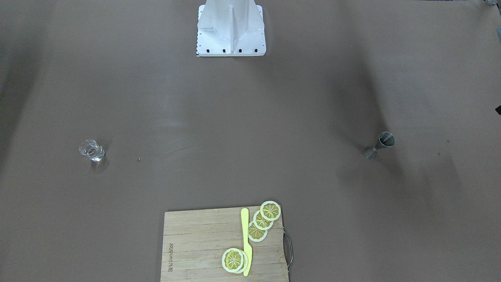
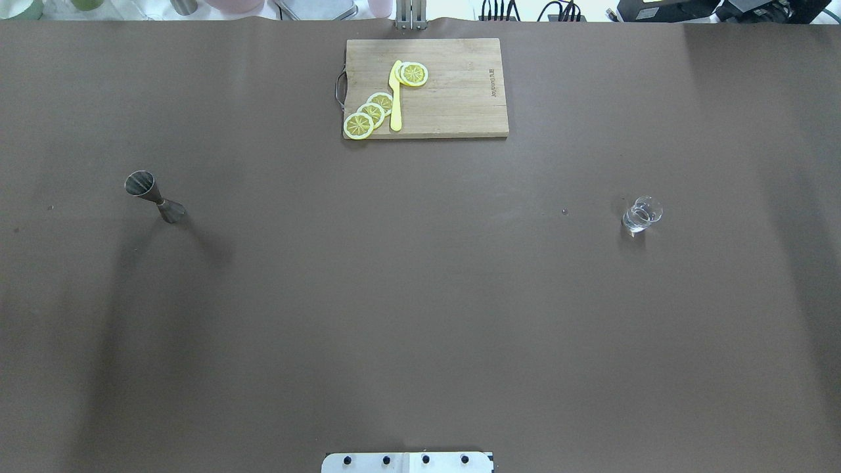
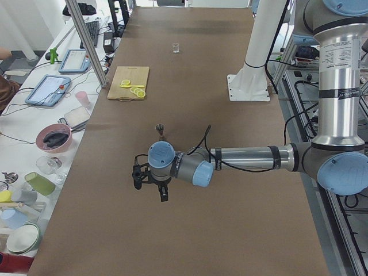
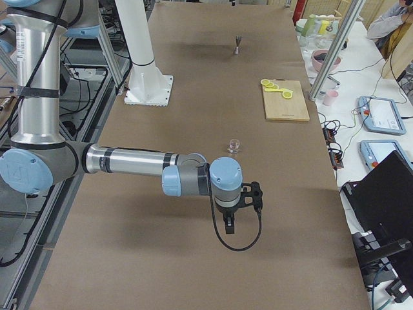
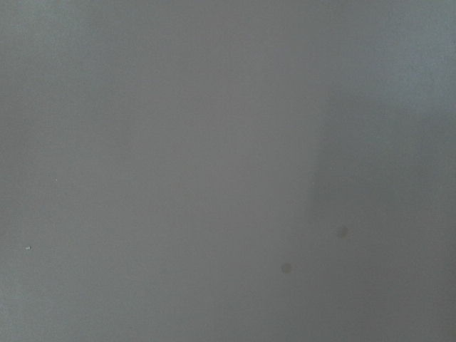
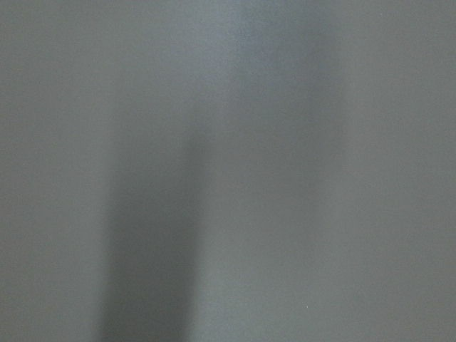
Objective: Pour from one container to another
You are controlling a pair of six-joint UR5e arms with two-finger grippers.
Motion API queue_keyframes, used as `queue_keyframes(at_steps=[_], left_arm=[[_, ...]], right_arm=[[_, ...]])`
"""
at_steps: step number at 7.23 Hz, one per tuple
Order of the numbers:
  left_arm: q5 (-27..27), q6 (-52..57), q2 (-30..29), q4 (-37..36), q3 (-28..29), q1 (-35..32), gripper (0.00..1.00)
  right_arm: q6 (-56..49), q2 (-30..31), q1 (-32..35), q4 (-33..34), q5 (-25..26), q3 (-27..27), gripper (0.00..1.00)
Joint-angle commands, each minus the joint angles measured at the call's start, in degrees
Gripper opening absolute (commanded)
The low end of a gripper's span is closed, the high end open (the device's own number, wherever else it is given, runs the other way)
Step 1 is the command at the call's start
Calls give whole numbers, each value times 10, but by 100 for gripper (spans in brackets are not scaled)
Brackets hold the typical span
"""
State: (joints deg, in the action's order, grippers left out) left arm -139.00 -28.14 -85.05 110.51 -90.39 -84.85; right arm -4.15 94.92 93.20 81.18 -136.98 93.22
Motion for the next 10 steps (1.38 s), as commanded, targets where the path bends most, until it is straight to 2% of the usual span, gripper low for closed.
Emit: queue_keyframes(at_steps=[1, 3, 4, 6, 8, 10], left_arm=[[-1, 0, 1, 2, -3, 0, 98], [0, -1, -2, 7, -2, 1, 98], [-1, 0, -2, 7, -4, 0, 98], [0, 0, -5, 7, 2, 1, 98], [1, 0, -6, 6, 5, 2, 98], [3, 0, -7, 7, 6, 2, 98]], right_arm=[[2, -7, -9, -70, -40, -18, 100], [3, -21, -13, -131, -64, -36, 100], [1, -26, -13, -143, -88, -46, 100], [0, -29, -14, -153, -101, -47, 100], [0, -31, -19, -152, -109, -26, 100], [-2, -23, -40, -152, -110, 17, 100]])
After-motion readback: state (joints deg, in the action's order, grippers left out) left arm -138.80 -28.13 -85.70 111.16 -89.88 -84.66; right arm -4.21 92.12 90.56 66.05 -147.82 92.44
